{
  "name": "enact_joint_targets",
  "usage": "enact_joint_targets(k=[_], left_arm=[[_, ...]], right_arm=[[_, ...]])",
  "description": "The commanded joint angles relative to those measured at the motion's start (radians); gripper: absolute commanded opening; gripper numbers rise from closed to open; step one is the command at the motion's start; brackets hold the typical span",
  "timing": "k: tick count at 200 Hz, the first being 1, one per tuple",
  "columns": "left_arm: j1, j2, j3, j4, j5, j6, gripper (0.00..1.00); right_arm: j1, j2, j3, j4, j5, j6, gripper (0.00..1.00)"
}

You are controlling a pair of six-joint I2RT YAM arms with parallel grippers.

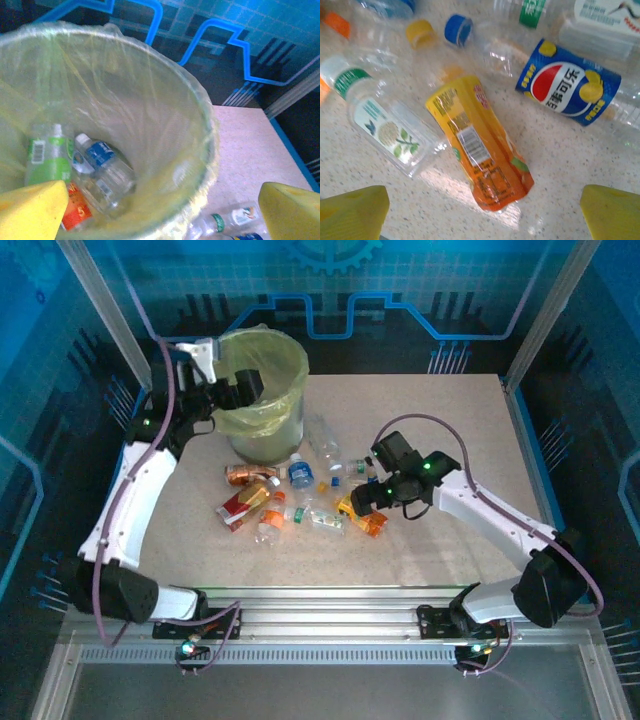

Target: Put the plastic bottles in the bin

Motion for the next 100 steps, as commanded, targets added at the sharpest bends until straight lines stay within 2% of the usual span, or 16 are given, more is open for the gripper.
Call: enact_joint_targets(k=[1,41,100], left_arm=[[-0.003,-0.100,-0.121,0.176,0.070,-0.128,0.99],[-0.003,-0.209,-0.257,0.243,0.064,-0.188,0.99],[-0.003,-0.228,-0.281,0.254,0.054,-0.192,0.99]], right_arm=[[0.007,0.024,-0.018,-0.069,-0.003,-0.059,0.97],[0.007,0.068,-0.028,-0.028,-0.034,-0.113,0.92],[0.022,0.176,0.017,0.006,-0.053,-0.209,0.84]])
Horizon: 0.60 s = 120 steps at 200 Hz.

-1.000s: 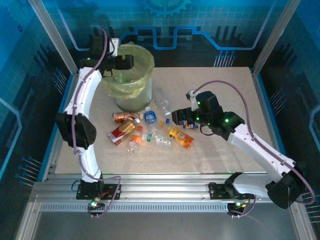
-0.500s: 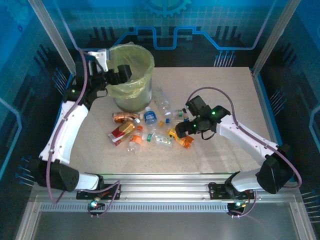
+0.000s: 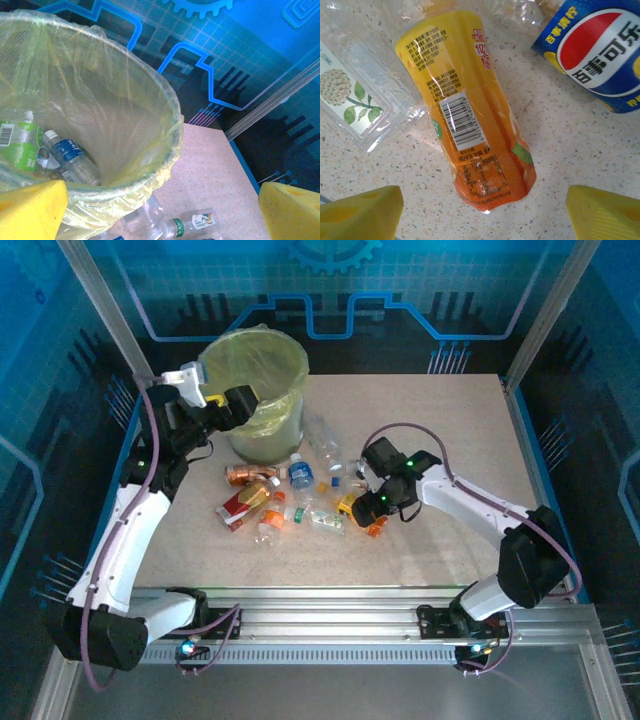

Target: Put the plastic bottles in the bin

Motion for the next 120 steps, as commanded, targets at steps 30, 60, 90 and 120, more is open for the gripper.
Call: enact_joint_targets(k=[30,60,90,120], left_arm=[[-0.003,-0.002,-0.024,0.053,0.019,-0.031,0.99],[-0.003,0.006,-0.022,0.051,0.021,-0.030,0.99],[-0.003,0.004,-0.021,0.044,0.015,-0.023,0.99],[-0.003,0.003,-0.021,0.043,0.016,-0.022,0.99]], right_arm=[[0.028,0.114,0.070,0.003,-0.010,-0.102,0.81],[0.036,0.177,0.096,-0.006,0.010,-0.131,0.77],[0.041,0.218,0.104,-0.002,0.015,-0.137,0.77],[0.043,0.235,0.096,0.001,0.029,-0.134,0.77]])
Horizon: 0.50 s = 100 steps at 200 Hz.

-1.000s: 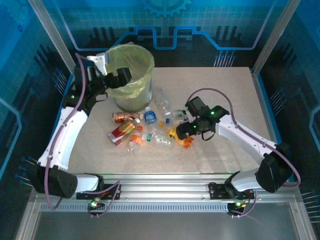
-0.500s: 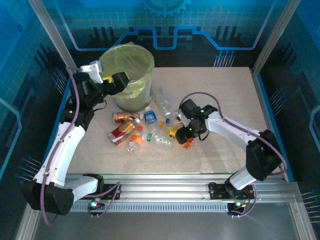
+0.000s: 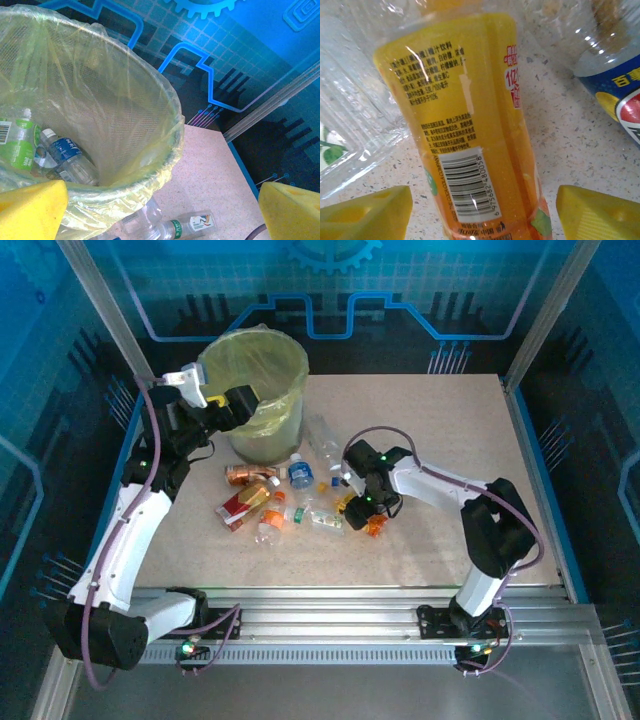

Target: Put the plastic bottles in the bin

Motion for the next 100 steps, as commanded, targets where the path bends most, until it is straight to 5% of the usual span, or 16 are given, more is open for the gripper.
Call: enact_joint_targets(k=[1,100], left_arm=[[-0.003,-0.002,-0.004,0.022,0.016,-0.004,0.99],[-0.003,-0.004,-0.007,0.023,0.016,-0.005,0.99]], right_arm=[[0.017,0.019,0.016,-0.009,0.016,-0.014,0.77],[0.017,-0.038,-0.078,-0.035,0.039,0.047,0.69]])
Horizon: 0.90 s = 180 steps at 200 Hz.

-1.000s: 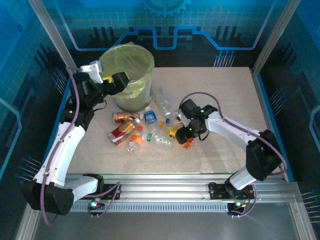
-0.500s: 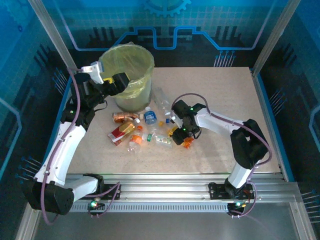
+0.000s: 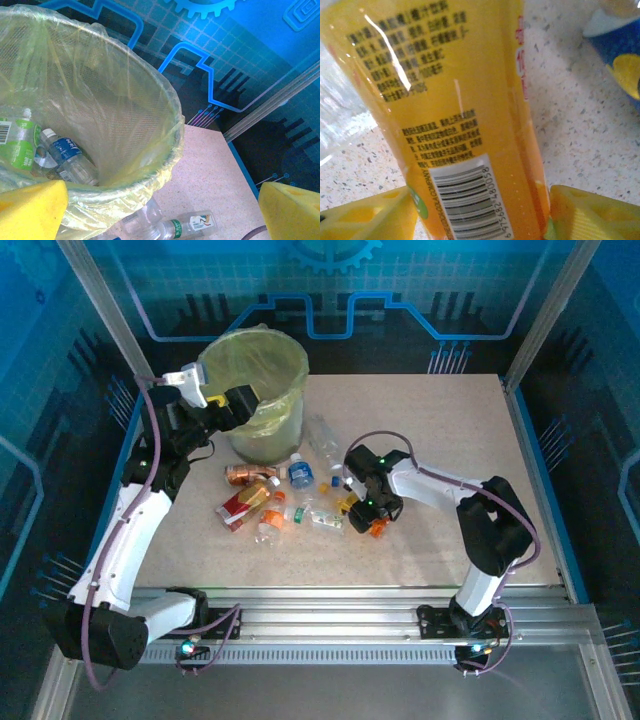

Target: Put the plastic bottles in the bin

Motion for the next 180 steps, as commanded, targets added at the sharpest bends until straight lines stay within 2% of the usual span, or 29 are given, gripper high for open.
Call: enact_joint_targets(k=[1,25,49,116,180], left_arm=[[-0.003,-0.004,-0.007,0.022,0.015,-0.004,0.99],[-0.003,-0.008,-0.010,0.022,0.017,-0.006,0.99],[-0.003,-0.011,-0.011,0.024,0.016,-0.006,0.99],[-0.003,-0.015,-0.007,0.021,0.012,-0.003,0.99],[-0.003,-0.010,-0.007,0.023,0.012,0.001,0.99]], right_arm=[[0.017,-0.042,-0.028,-0.035,0.011,0.032,0.69],[0.017,-0.065,-0.052,-0.032,0.005,0.046,0.70],[0.017,-0.065,-0.065,-0.020,0.005,0.054,0.75],[0.020,0.010,-0.062,0.021,0.002,0.053,0.78],[0.026,0.061,-0.064,0.048,0.010,0.038,0.74]])
